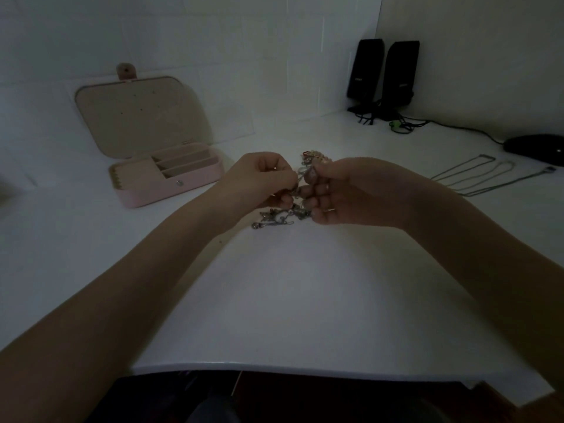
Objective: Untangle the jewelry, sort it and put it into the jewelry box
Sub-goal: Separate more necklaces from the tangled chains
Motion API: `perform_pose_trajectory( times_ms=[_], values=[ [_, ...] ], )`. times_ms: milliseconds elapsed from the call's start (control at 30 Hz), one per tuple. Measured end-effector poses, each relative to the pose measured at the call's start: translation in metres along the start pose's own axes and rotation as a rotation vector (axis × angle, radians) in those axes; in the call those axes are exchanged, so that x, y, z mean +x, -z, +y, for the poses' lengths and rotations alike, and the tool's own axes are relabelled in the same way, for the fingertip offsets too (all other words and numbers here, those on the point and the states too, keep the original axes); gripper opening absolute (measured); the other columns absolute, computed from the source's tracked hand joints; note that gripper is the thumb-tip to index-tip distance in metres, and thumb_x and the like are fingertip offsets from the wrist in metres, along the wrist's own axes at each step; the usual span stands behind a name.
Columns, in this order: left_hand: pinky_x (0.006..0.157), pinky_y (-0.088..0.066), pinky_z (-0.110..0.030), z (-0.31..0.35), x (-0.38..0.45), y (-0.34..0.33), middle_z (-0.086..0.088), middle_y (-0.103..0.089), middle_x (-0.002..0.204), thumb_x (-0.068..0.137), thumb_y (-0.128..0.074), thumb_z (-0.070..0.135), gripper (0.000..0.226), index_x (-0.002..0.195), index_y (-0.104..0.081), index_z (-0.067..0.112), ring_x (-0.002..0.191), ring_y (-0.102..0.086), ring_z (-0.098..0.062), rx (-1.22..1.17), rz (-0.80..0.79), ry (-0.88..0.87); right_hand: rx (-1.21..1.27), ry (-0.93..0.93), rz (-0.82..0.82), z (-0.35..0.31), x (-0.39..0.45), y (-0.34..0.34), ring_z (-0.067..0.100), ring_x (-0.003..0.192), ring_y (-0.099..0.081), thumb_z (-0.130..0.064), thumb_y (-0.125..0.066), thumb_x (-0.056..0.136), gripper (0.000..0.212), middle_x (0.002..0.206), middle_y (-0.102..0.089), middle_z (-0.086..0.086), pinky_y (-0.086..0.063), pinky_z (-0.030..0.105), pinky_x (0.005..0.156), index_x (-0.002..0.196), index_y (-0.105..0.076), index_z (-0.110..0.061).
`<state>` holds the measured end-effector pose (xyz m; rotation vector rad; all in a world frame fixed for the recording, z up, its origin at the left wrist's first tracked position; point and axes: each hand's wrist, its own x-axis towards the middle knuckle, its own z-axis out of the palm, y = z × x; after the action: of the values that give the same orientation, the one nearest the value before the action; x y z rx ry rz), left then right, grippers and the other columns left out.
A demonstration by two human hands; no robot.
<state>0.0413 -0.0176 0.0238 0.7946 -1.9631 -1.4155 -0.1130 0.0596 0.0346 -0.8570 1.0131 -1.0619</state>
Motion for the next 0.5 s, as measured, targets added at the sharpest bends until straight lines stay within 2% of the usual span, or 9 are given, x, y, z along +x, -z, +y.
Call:
perform_pose_trajectory(
  times_ms=[100,200,300,400,500],
  values=[
    [0.057,-0.052,-0.019,0.0,-0.001,0.0,-0.005,-0.052,0.061,0.085,-0.054,-0.006,0.024,0.068,-0.052,0.01,0.049,-0.053,-0.012,-0.026,-0.006,0.002,0.023,0.009,-0.052,-0.001,0.001,0.003,0.013,0.062,-0.056,-0.025,-0.051,0.087,0.017,0.076,-0.052,0.004,-0.052,0.023,0.058,0.075,-0.049,-0.013],
    [0.059,-0.051,-0.019,0.0,-0.001,0.0,-0.006,-0.054,0.064,0.085,-0.051,-0.006,0.022,0.073,-0.059,0.01,0.052,-0.052,-0.013,-0.001,-0.002,0.027,-0.011,0.093,0.02,-0.003,0.003,0.007,0.011,0.064,-0.055,-0.022,-0.044,0.097,0.021,0.073,-0.058,0.002,-0.05,0.021,0.056,0.079,-0.048,-0.013],
    [0.061,-0.049,-0.021,0.001,-0.001,0.0,-0.001,-0.055,0.058,0.085,-0.049,-0.003,0.024,0.071,-0.064,0.008,0.055,-0.051,-0.014,0.012,-0.014,0.048,-0.069,0.186,0.107,-0.007,0.003,0.012,0.009,0.064,-0.057,-0.016,-0.042,0.099,0.019,0.075,-0.066,0.002,-0.048,0.018,0.055,0.082,-0.049,-0.012],
    [0.059,-0.048,-0.02,0.002,-0.002,-0.002,0.001,-0.056,0.054,0.086,-0.047,-0.003,0.024,0.07,-0.063,0.006,0.052,-0.051,-0.011,0.001,-0.015,0.061,-0.26,0.22,0.178,-0.006,0.002,0.013,0.007,0.059,-0.057,-0.014,-0.047,0.098,0.017,0.075,-0.063,0.003,-0.049,0.017,0.055,0.083,-0.053,-0.01],
    [0.06,-0.049,-0.021,0.002,-0.002,-0.002,0.0,-0.056,0.058,0.085,-0.046,-0.002,0.025,0.071,-0.064,0.007,0.054,-0.051,-0.011,-0.001,-0.02,0.068,-0.642,0.215,0.3,-0.001,0.003,0.013,0.006,0.057,-0.057,-0.017,-0.057,0.093,0.011,0.073,-0.062,0.003,-0.05,0.016,0.055,0.086,-0.061,-0.011]
  ],
)
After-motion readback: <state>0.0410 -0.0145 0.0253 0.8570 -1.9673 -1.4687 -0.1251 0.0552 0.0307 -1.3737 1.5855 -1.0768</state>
